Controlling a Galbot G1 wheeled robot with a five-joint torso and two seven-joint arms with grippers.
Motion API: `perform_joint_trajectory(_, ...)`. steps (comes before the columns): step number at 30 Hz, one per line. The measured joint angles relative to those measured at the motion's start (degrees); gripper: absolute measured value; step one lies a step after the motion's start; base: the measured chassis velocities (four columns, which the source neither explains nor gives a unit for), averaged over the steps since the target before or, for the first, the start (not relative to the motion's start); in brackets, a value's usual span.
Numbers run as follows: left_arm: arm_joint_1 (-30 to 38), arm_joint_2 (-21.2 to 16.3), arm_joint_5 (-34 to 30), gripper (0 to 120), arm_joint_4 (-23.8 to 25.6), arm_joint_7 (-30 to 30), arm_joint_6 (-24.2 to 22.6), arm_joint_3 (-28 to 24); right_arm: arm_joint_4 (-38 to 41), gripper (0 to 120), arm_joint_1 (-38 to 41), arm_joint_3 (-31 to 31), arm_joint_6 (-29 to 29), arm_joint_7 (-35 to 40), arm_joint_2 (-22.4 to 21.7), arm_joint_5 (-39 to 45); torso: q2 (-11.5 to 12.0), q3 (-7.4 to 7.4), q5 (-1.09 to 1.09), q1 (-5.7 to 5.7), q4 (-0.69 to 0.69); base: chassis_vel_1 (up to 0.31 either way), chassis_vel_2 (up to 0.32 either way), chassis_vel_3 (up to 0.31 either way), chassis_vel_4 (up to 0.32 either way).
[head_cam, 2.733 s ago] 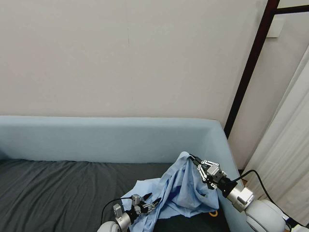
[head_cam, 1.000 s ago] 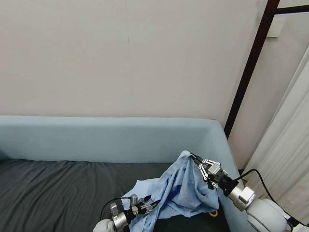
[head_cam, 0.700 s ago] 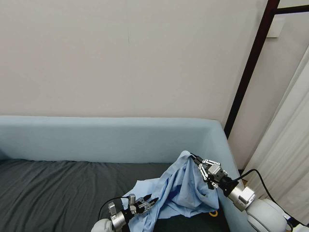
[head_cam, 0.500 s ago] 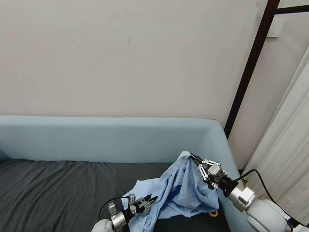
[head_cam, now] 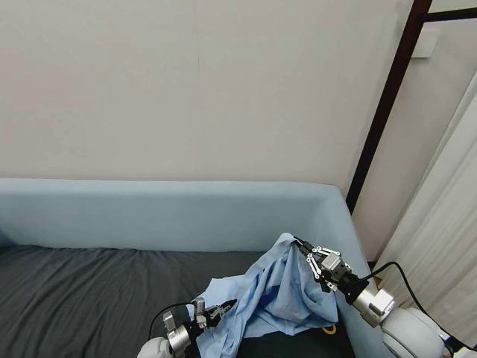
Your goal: Pick up the clothes from the sofa and hang them on the clothes hanger.
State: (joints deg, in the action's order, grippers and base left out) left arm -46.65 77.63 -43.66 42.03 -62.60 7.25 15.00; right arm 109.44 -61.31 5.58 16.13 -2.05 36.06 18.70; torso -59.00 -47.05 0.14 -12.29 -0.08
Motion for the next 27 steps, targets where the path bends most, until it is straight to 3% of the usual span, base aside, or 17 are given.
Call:
perform_joint_trajectory(3, -1.16, -2.71, -3.20, 0, 6.80, 2.14, 2.08, -1.47, 0.30, 0, 0.13, 0.48, -0.04, 0.11, -0.14, 1.22, 0.00, 0.00, 0.02, 0.00, 0.00, 0.000, 0.000, 0.000, 0.000)
perform_joint_trajectory(4, -1.16, -2.71, -3.20, 0, 6.80, 2.14, 2.08, -1.47, 0.30, 0, 0.13, 0.48, -0.04, 0.11, -0.14, 1.22, 0.00, 0.00, 0.02, 0.00, 0.00, 0.000, 0.000, 0.000, 0.000)
perform_joint_trajectory(9, -2.75, -10.83, -10.17, 0, 26.94, 10.32, 3.50, -2.94, 3.26, 0, 0.33, 3.51, -0.89, 0.97, -1.12, 8.73, 0.00, 0.00, 0.01, 0.00, -0.02, 0.000, 0.000, 0.000, 0.000)
perform_joint_trajectory(10, -2.75, -10.83, -10.17, 0, 26.94, 10.32, 3.50, -2.94, 3.26, 0, 0.33, 3.51, -0.89, 0.97, -1.12, 8.73, 0.00, 0.00, 0.01, 0.00, -0.02, 0.000, 0.000, 0.000, 0.000)
perform_joint_trajectory(13, -3.07, -17.10, -14.39, 0, 39.49, 15.81, 3.71, -2.69, 6.13, 0, 0.21, 6.18, -2.88, 2.80, -1.59, 14.37, 0.00, 0.00, 0.01, 0.00, 0.01, 0.000, 0.000, 0.000, 0.000)
perform_joint_trajectory(14, -3.07, -17.10, -14.39, 0, 39.49, 15.81, 3.71, -2.69, 6.13, 0, 0.21, 6.18, -2.88, 2.80, -1.59, 14.37, 0.00, 0.00, 0.01, 0.00, 0.01, 0.000, 0.000, 0.000, 0.000)
perform_joint_trajectory(17, -1.59, -24.68, -18.57, 0, 51.73, 22.51, 4.36, -1.22, 10.12, 0, -0.05, 11.77, -4.75, 3.83, -2.57, 18.22, 0.00, 0.01, 0.02, 0.00, 0.01, 0.000, 0.000, 0.000, 0.000)
perform_joint_trajectory(18, -1.59, -24.68, -18.57, 0, 51.73, 22.51, 4.36, -1.22, 10.12, 0, -0.05, 11.77, -4.75, 3.83, -2.57, 18.22, 0.00, 0.01, 0.02, 0.00, 0.01, 0.000, 0.000, 0.000, 0.000)
perform_joint_trajectory(23, 1.01, -33.94, -24.01, 0, 65.10, 28.35, 3.74, 1.95, 17.51, 0, -0.12, 20.78, -8.10, 5.81, -4.41, 22.64, 0.00, 0.01, 0.02, 0.00, -0.01, 0.000, 0.000, 0.000, 0.000)
perform_joint_trajectory(24, 1.01, -33.94, -24.01, 0, 65.10, 28.35, 3.74, 1.95, 17.51, 0, -0.12, 20.78, -8.10, 5.81, -4.41, 22.64, 0.00, 0.01, 0.02, 0.00, -0.01, 0.000, 0.000, 0.000, 0.000)
perform_joint_trajectory(27, 1.34, -37.88, -26.97, 0, 70.32, 30.53, 2.91, 6.67, 21.40, 0, 1.58, 24.02, -11.09, 8.36, -5.78, 23.21, -0.01, 0.01, 0.00, 0.00, -0.02, 0.000, 0.000, 0.000, 0.000)
